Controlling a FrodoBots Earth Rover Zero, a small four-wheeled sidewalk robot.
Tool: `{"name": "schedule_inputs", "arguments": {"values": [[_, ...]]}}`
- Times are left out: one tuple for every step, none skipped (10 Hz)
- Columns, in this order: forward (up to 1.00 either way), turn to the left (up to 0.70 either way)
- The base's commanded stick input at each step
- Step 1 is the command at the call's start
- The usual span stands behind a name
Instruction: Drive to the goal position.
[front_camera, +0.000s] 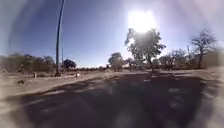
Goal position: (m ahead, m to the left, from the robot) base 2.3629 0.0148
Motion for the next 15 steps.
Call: {"name": "schedule_inputs", "arguments": {"values": [[0.7,0.0],[0.7,0.0],[0.7,0.0],[0.7,0.0],[0.7,0.0],[0.7,0.0],[0.7,0.0],[0.7,0.0],[0.7,0.0],[0.7,0.0],[0.7,0.0],[0.7,0.0],[0.7,0.0],[0.7,0.0],[0.7,0.0]]}}
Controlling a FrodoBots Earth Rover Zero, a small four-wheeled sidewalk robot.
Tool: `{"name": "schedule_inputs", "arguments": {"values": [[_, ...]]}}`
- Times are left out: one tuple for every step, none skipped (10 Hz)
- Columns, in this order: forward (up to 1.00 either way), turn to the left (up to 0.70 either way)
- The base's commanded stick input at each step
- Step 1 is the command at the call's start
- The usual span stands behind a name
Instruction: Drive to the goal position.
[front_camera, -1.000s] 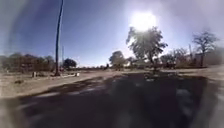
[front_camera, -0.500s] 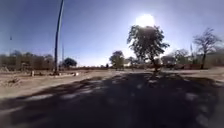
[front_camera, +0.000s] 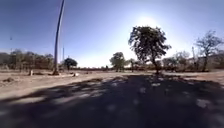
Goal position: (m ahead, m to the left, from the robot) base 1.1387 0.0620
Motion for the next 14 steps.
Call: {"name": "schedule_inputs", "arguments": {"values": [[0.7,0.0],[0.7,0.0],[0.7,0.0],[0.7,0.0],[0.7,0.0],[0.7,0.0],[0.7,0.0],[0.7,0.0],[0.7,0.0],[0.7,0.0],[0.7,0.0],[0.7,0.0],[0.7,0.0],[0.7,0.1]]}}
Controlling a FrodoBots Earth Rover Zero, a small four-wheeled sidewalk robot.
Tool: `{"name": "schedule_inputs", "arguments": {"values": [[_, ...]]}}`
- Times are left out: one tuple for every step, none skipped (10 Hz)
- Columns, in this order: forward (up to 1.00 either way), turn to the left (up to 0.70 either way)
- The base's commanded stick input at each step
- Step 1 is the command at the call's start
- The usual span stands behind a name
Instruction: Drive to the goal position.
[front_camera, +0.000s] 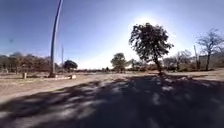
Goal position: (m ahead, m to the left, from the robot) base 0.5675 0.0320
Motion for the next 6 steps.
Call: {"name": "schedule_inputs", "arguments": {"values": [[0.7,0.25],[0.7,0.27],[0.7,0.02],[0.7,0.0],[0.7,0.0],[0.7,0.0]]}}
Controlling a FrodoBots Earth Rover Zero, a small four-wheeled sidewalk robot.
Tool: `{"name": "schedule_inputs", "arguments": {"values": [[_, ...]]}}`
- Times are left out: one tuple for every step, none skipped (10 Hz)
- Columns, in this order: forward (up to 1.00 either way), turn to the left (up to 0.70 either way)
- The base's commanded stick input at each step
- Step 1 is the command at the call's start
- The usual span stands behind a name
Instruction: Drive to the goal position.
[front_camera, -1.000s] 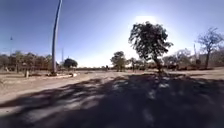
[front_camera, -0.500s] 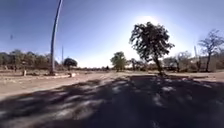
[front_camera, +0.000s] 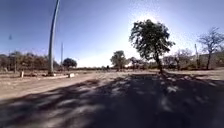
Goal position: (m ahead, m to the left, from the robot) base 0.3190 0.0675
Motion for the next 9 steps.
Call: {"name": "schedule_inputs", "arguments": {"values": [[0.7,0.0],[0.7,0.0],[0.7,0.0],[0.7,0.0],[0.7,0.0],[0.7,0.0],[0.7,0.0],[0.7,0.0],[0.7,0.0]]}}
